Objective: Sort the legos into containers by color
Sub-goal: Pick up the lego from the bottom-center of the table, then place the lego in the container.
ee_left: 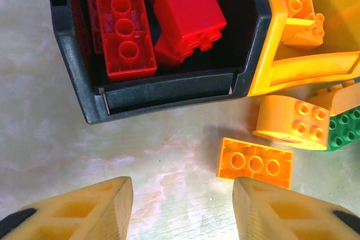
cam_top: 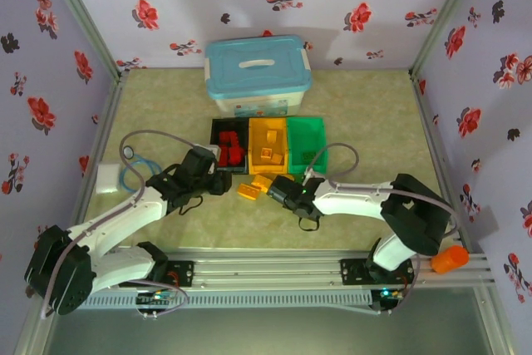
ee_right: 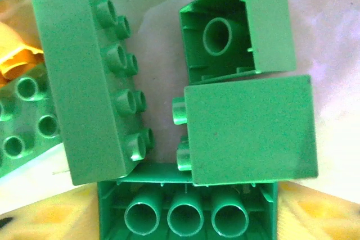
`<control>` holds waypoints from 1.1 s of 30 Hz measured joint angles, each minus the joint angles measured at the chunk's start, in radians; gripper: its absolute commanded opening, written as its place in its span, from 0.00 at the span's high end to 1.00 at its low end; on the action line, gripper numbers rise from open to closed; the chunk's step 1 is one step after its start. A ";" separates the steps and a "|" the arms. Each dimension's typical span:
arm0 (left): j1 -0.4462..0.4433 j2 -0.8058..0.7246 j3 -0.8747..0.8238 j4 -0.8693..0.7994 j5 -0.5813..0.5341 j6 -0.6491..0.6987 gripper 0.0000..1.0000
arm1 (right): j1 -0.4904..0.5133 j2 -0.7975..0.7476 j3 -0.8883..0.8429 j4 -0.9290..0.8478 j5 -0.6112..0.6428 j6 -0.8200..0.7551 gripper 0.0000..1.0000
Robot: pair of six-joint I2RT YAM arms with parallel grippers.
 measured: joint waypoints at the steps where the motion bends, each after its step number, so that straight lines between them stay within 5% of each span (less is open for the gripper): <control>1: 0.001 0.000 0.000 0.000 0.000 0.000 0.50 | 0.002 0.000 0.002 -0.001 0.001 0.000 0.45; 15: 0.003 -0.003 -0.021 0.004 0.007 -0.001 0.48 | 0.037 -0.078 0.230 -0.203 0.093 -0.103 0.52; 27: -0.032 -0.026 -0.074 0.026 0.076 -0.050 0.37 | -0.325 -0.075 0.352 -0.193 0.053 -0.379 0.52; 33: -0.056 0.013 -0.076 0.039 0.088 -0.056 0.35 | -0.404 0.025 0.409 -0.159 -0.011 -0.466 0.50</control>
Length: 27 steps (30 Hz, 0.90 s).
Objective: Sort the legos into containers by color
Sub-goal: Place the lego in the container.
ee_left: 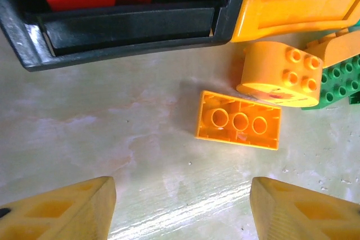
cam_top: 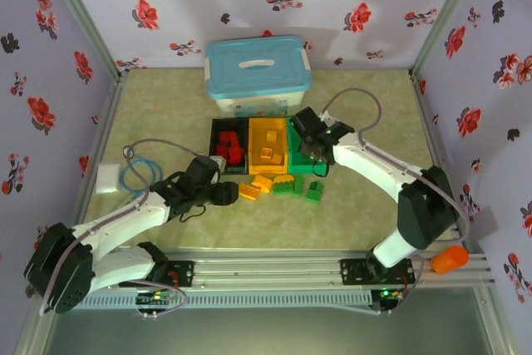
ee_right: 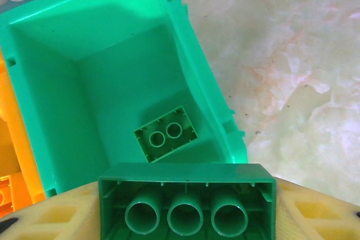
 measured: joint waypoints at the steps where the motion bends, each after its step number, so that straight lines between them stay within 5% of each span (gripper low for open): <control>1: -0.004 0.009 0.000 0.002 0.001 0.000 0.34 | -0.007 0.016 0.012 0.001 -0.011 -0.013 0.37; 3: -0.010 0.026 0.000 0.004 0.002 -0.001 0.33 | -0.016 0.048 0.042 0.001 -0.029 -0.033 0.19; 6: -0.018 0.050 0.000 0.008 0.003 -0.004 0.30 | -0.020 0.070 0.083 0.003 -0.055 -0.067 0.10; 27: -0.038 0.275 0.120 0.020 0.003 0.041 0.17 | 0.063 -0.297 -0.392 0.170 -0.079 0.065 0.09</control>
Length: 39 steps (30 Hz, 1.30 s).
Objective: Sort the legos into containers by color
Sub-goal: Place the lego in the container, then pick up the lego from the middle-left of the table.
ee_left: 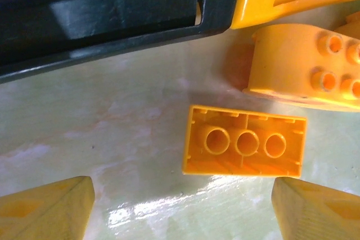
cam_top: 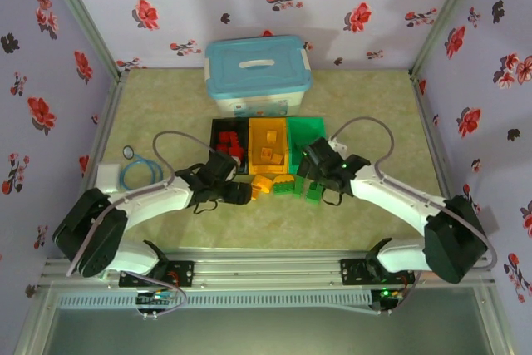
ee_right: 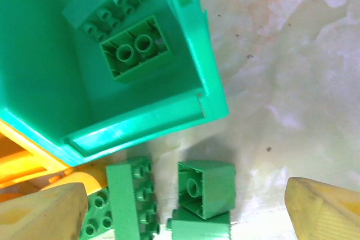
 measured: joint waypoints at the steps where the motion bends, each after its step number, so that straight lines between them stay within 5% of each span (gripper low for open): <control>1: -0.005 0.015 0.013 -0.003 0.000 0.003 0.17 | 0.000 -0.014 -0.018 0.003 0.000 0.007 0.09; 18: -0.077 0.249 0.191 -0.060 -0.021 0.047 0.25 | 0.000 -0.135 -0.157 0.042 0.001 0.063 0.10; 32: -0.097 0.268 0.220 -0.105 -0.084 0.053 0.71 | 0.000 -0.199 -0.227 0.051 0.004 0.089 0.10; 39: -0.108 0.206 0.231 -0.157 -0.084 0.050 0.79 | 0.000 -0.210 -0.249 0.059 0.004 0.090 0.10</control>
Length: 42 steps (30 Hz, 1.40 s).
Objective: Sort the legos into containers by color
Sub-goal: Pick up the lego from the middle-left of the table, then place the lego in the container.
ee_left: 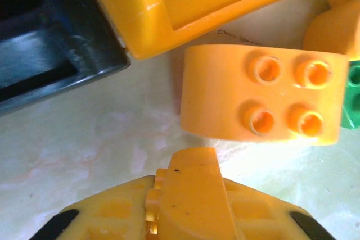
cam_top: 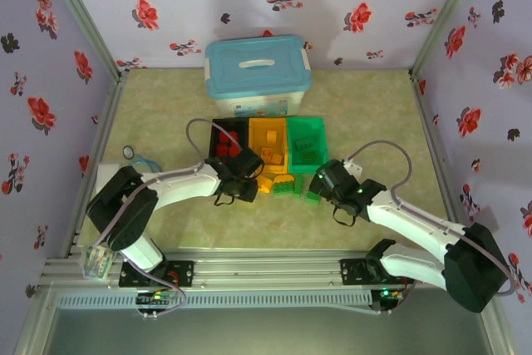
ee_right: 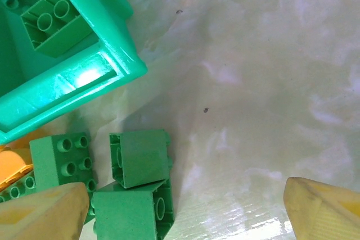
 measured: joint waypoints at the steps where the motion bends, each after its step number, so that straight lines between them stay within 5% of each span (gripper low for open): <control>1: 0.000 -0.019 0.004 -0.013 -0.003 0.000 0.79 | 0.000 -0.005 -0.003 0.000 0.000 0.000 0.10; 8: 0.016 -0.111 0.153 -0.077 -0.014 0.029 0.80 | 0.000 -0.050 -0.024 0.000 0.000 0.007 0.11; 15: 0.076 -0.004 0.375 -0.088 -0.014 0.097 0.76 | 0.000 -0.097 -0.037 -0.006 -0.012 0.015 0.11; 17: 0.100 0.058 0.436 -0.093 -0.013 0.119 0.60 | 0.000 -0.123 -0.037 -0.017 -0.013 0.015 0.11; 19: 0.121 0.109 0.481 -0.104 -0.013 0.138 0.24 | 0.000 -0.153 -0.041 -0.026 -0.015 0.015 0.11; 20: 0.131 0.132 0.506 -0.116 -0.014 0.141 0.22 | 0.000 -0.171 -0.046 -0.028 -0.016 0.014 0.12; 29: 0.114 0.081 0.492 -0.112 -0.014 0.145 0.22 | 0.002 -0.202 -0.092 -0.029 -0.041 0.009 0.16; 42: 0.095 -0.222 0.150 -0.034 -0.018 0.073 0.24 | 0.045 0.110 0.011 0.031 -0.102 -0.031 0.22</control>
